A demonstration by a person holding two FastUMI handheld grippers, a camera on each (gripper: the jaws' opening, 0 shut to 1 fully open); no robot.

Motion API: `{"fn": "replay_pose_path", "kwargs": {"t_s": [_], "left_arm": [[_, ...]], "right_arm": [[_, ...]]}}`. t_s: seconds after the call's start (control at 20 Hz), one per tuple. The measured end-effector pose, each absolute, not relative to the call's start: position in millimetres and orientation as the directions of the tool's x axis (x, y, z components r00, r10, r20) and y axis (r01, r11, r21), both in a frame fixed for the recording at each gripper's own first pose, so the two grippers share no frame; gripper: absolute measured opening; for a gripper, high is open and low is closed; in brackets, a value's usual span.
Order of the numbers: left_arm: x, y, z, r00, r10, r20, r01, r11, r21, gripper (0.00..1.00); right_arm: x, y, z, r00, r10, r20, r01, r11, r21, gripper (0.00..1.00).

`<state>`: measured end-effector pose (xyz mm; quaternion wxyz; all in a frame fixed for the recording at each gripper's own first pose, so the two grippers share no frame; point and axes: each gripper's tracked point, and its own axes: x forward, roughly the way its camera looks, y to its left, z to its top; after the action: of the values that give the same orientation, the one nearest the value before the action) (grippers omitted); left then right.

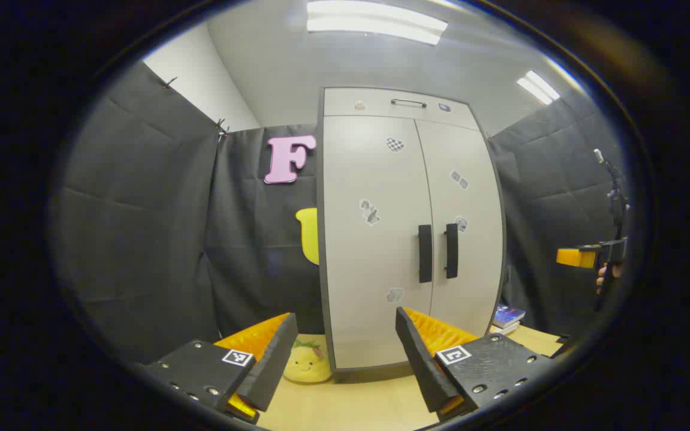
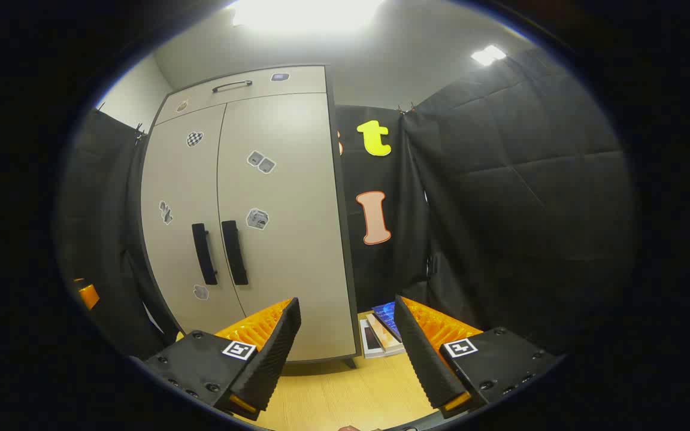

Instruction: Open the right door of the double-door shoe cabinet with the right hand, and open the left door with the left hand.

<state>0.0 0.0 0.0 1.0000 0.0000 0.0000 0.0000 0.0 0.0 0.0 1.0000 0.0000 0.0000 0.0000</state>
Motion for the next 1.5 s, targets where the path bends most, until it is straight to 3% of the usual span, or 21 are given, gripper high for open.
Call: {"fn": "replay_pose_path", "kwargs": {"t_s": [0.95, 1.5], "left_arm": [[-4, 5, -15, 1.0, 0.013, 0.003, -0.013, 0.999, -0.045, 0.95], [-9, 28, -31, 0.998, 0.064, -0.015, -0.065, 0.994, -0.083, 0.95]], "right_arm": [[5, 28, 5, 0.998, 0.063, 0.003, -0.063, 0.998, -0.009, 0.98], [48, 91, 46, 0.978, 0.2, 0.051, -0.202, 0.978, 0.045, 0.98]]}}
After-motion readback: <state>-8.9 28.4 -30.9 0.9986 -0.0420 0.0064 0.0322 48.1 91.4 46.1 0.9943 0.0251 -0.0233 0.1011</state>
